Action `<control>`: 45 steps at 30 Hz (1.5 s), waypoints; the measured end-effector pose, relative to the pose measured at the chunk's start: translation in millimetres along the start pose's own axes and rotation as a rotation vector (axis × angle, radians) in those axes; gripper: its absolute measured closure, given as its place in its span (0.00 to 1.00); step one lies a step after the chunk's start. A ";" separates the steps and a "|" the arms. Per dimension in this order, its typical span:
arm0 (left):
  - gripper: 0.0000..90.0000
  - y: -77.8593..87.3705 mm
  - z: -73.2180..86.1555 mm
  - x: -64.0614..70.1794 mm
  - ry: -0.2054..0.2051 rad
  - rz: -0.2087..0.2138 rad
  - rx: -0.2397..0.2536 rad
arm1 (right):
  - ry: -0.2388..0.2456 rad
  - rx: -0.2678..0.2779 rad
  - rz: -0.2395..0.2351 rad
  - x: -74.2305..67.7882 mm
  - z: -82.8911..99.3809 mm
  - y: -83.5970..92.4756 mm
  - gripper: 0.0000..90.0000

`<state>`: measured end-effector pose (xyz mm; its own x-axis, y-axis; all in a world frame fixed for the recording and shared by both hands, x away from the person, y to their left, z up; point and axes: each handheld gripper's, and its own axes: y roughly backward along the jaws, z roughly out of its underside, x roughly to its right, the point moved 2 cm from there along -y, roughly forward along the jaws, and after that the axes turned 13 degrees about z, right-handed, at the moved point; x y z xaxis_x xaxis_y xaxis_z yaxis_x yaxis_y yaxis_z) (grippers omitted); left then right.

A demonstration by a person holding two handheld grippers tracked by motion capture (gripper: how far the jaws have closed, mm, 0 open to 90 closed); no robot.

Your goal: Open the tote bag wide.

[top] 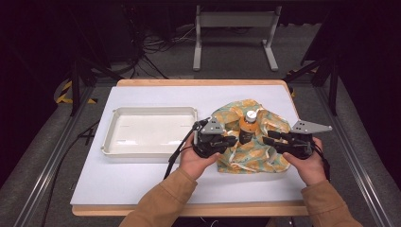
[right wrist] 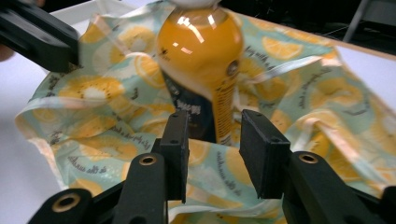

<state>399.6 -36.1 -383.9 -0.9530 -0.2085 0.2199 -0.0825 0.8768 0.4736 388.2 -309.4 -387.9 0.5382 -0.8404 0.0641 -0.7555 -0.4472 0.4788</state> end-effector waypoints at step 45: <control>0.70 -1.8 25.4 -17.9 0.087 -0.026 0.021 | 0.131 -0.256 -0.035 -10.3 54.8 -26.2 0.43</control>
<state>409.5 -23.0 -410.4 -0.9216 -0.2673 0.2815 -0.1136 0.8792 0.4627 382.0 -305.8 -449.0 0.6185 -0.7716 0.1486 -0.6257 -0.3693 0.6871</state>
